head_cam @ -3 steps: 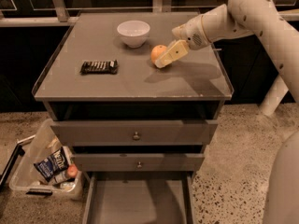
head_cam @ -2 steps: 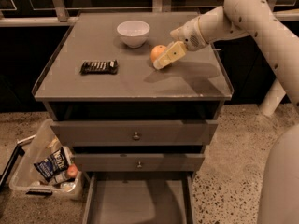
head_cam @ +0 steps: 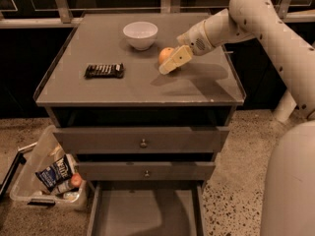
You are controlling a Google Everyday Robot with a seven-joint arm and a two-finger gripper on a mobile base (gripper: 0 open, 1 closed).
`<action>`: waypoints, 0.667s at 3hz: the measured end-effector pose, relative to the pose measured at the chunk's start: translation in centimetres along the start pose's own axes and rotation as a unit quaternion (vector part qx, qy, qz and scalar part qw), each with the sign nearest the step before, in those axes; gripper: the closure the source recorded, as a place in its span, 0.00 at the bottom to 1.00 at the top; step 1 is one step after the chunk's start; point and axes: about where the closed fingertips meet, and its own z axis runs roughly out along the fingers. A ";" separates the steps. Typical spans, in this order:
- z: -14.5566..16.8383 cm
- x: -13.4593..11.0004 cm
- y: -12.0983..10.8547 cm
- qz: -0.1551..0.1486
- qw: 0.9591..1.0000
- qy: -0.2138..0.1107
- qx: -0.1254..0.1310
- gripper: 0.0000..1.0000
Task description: Place orange into bottom drawer
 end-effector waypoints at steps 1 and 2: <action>0.4 0.3 -0.1 0.006 1.000 0.008 -0.007 0.00; 0.4 0.3 -0.1 0.006 1.000 0.008 -0.007 0.19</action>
Offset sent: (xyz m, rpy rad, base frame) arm 0.0015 0.0012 -0.0044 -0.0072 0.0215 0.0020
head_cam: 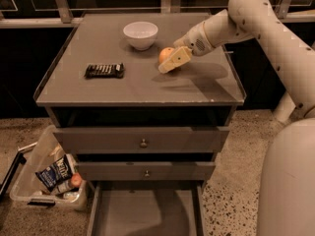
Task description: Place orange into bottom drawer
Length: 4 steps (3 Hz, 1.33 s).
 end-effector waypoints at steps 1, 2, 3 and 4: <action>0.0 0.0 0.0 0.000 1.000 0.000 0.000 0.43; 0.0 0.0 0.0 0.000 1.000 0.000 0.000 0.66; 0.0 0.0 0.0 0.000 1.000 0.000 0.000 0.89; 0.0 0.0 0.0 0.000 1.000 0.000 0.000 1.00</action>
Offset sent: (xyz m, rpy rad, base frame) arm 0.0000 0.0000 0.0000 0.0000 0.0000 0.0000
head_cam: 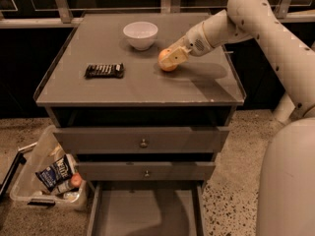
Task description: Place orange into bottom drawer
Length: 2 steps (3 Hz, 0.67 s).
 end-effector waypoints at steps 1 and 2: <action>-0.3 -0.2 1.1 -0.007 1.000 0.009 -0.008 1.00; -2.1 -0.7 3.0 -0.022 1.000 0.011 -0.010 1.00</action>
Offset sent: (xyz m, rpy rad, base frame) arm -0.0645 -0.0099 0.0423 -0.0441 -0.0431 0.0577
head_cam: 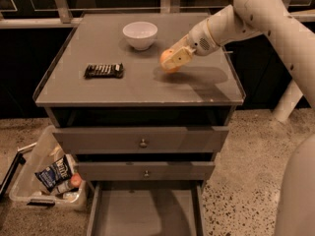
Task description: Place orange into bottom drawer
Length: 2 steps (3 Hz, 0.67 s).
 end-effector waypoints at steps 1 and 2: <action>-2.7 -0.5 2.3 -0.022 1.000 0.001 0.009 1.00; -5.5 -0.2 4.9 -0.040 0.999 0.008 0.022 1.00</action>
Offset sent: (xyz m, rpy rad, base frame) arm -0.1113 -0.0435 0.0536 -0.0911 -0.1219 0.0111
